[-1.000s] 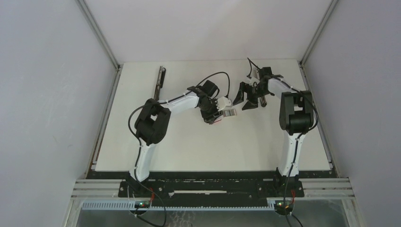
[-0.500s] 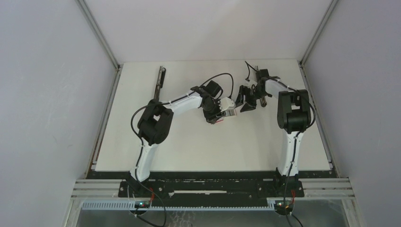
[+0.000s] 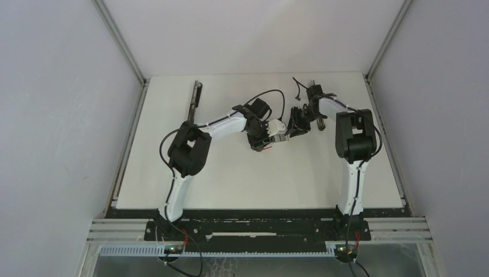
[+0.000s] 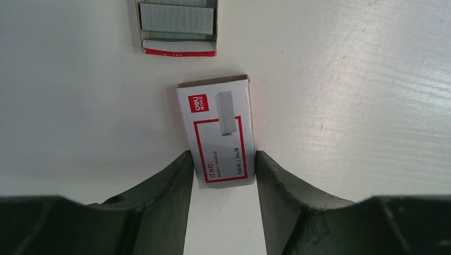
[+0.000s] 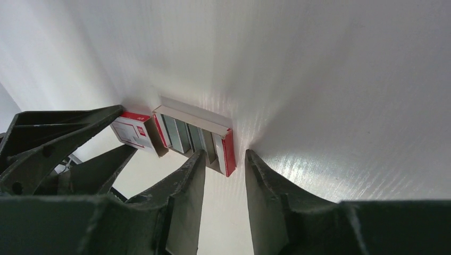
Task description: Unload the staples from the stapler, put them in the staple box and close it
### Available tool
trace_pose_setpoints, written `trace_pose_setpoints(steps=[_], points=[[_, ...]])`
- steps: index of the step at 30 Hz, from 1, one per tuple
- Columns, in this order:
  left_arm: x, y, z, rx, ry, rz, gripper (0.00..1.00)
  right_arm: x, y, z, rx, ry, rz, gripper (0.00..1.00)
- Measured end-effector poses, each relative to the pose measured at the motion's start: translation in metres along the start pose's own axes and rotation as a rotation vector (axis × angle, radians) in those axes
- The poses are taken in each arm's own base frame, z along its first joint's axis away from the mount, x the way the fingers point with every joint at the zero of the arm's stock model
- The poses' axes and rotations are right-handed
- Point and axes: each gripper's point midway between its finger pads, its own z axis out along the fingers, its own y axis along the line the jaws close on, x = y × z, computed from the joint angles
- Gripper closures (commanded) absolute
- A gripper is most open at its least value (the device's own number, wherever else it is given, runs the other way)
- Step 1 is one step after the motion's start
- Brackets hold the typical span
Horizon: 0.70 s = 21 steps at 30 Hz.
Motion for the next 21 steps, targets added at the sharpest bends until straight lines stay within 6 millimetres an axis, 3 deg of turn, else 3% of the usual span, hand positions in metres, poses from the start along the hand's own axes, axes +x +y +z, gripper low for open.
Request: trace_pose_setpoints(steps=[21], points=[[0.0009,-0.0004,-0.0001,0.006,0.003,0.022,0.48,-0.0002,0.0018,0.0083,0.074,-0.005,-0.093,0.84]])
